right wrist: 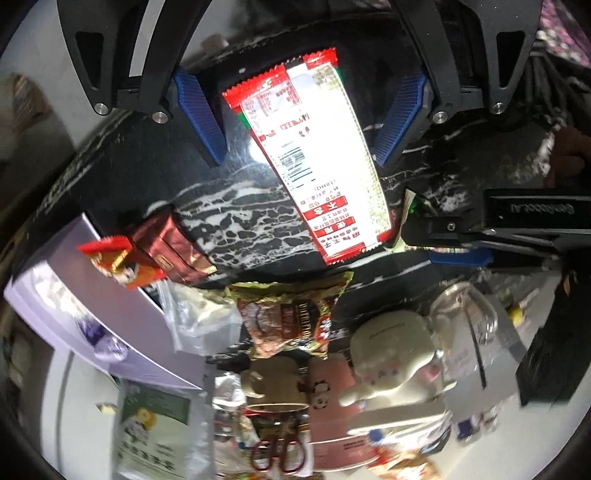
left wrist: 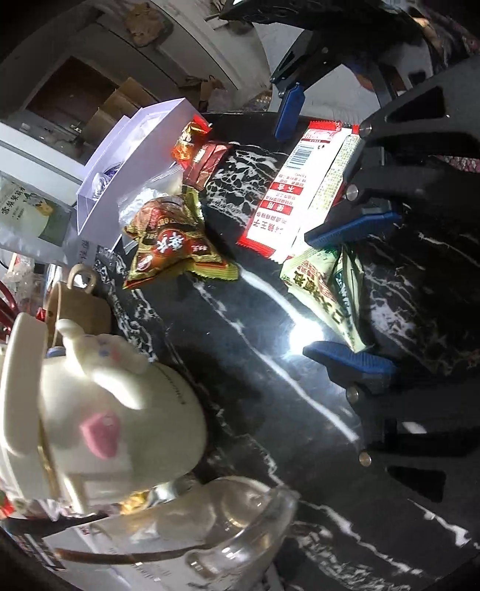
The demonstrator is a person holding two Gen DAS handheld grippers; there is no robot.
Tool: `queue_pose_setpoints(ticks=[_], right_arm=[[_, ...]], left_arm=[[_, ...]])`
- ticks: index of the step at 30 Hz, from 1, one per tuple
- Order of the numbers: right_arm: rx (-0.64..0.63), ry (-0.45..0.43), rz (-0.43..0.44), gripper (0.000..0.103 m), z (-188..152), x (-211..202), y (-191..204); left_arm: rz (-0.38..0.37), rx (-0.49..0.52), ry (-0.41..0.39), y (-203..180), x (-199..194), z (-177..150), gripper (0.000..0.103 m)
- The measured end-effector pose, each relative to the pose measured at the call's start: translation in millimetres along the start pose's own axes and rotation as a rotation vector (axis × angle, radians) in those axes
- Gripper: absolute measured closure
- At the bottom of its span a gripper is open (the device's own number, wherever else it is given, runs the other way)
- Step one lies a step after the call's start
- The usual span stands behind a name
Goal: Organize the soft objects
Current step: 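Grasp the green wrapper with the left gripper while the right grasps the red-and-white packet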
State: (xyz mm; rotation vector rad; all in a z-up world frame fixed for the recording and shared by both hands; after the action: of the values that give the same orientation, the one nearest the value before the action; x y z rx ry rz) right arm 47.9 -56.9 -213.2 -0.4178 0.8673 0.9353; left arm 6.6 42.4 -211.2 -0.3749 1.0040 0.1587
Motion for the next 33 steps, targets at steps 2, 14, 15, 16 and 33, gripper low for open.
queue_pose_setpoints(ticks=[2,14,15,16,33], right_arm=[[-0.041,0.005,-0.024,0.017,1,4,4],[-0.085,-0.027,-0.032,0.047,3,1,11],[-0.091,-0.028,-0.036,0.050,4,1,11],[-0.095,-0.028,-0.041,0.051,4,0,12],[0.047,-0.045,-0.042,0.057,3,-11,-9]], left_arm=[[0.010,0.012,-0.009,-1,0,-1,0.046],[0.066,0.076,-0.007,-8,3,-3,0.033],[0.064,0.070,-0.008,-7,3,-3,0.033],[0.062,0.065,-0.008,-7,2,-3,0.033],[0.149,0.112,-0.046,-13,9,-1,0.033]])
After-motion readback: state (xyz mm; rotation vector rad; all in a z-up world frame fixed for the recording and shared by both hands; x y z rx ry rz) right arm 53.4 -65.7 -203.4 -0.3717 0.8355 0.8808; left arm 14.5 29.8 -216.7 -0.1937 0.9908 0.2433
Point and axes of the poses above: each gripper's, at about its wrist camera, not at the fingertips, and x roughly the way its jaws point, y to its left, z to its top, the point moved 10 cm from there along x, roughly the way its jaws point, and after that the axes turned 1 degree about -y, right-handed, at the moved point
